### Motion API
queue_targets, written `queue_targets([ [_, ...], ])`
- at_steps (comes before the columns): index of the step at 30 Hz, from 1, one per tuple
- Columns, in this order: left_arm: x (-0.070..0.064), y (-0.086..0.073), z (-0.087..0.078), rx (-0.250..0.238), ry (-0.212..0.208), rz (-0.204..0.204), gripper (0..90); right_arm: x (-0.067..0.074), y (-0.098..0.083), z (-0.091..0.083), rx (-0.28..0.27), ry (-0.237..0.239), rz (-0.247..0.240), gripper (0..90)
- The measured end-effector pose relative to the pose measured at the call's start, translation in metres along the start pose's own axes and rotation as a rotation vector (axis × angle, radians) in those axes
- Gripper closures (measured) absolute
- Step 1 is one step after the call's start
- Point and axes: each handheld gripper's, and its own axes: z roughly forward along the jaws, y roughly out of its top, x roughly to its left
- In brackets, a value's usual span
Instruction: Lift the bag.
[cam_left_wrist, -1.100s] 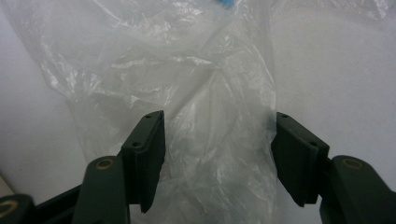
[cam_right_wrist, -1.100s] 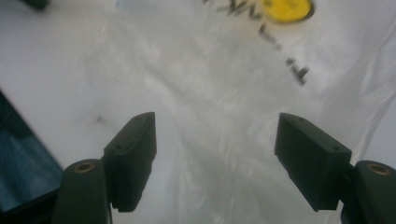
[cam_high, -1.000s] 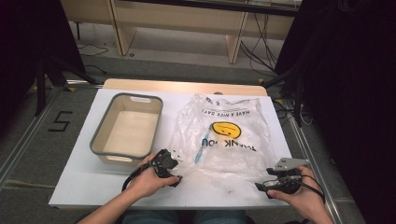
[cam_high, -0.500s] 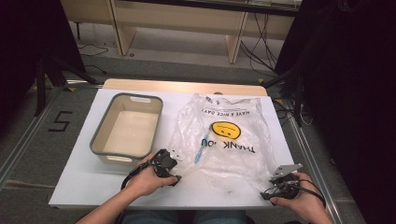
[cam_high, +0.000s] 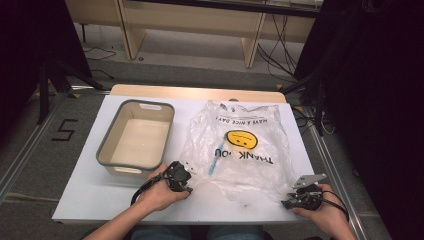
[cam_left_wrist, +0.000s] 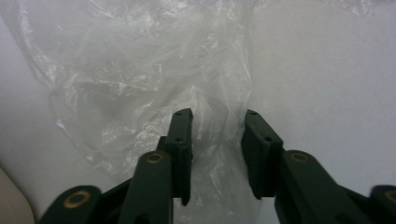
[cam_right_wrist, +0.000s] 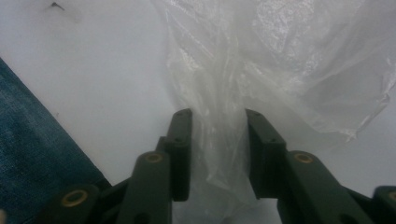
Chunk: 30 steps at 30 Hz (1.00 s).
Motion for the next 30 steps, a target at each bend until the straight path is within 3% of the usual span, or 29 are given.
queue_targets([
  [9, -0.001, 0.0, 0.0, 0.004, -0.028, -0.003, 84.1, 0.001, 0.001, 0.001, -0.009, 0.01, 0.003, 85.6],
  [17, -0.001, -0.001, -0.002, -0.006, -0.033, 0.005, 88.9, -0.001, 0.001, 0.001, -0.014, 0.017, 0.015, 88.8],
  [19, -0.002, -0.002, -0.005, -0.028, -0.024, 0.008, 88.4, -0.001, 0.001, 0.001, -0.016, 0.019, 0.021, 89.0],
  [20, -0.002, -0.002, -0.009, -0.04, -0.016, 0.015, 87.3, -0.001, 0.001, 0.0, -0.014, 0.022, 0.023, 89.0],
  [25, -0.007, 0.001, -0.024, -0.122, 0.025, 0.031, 63.8, -0.002, 0.001, 0.0, -0.014, 0.027, 0.023, 89.2],
  [30, -0.013, 0.004, -0.032, -0.163, 0.079, 0.05, 46.1, -0.002, 0.001, 0.0, -0.01, 0.018, 0.023, 89.3],
])
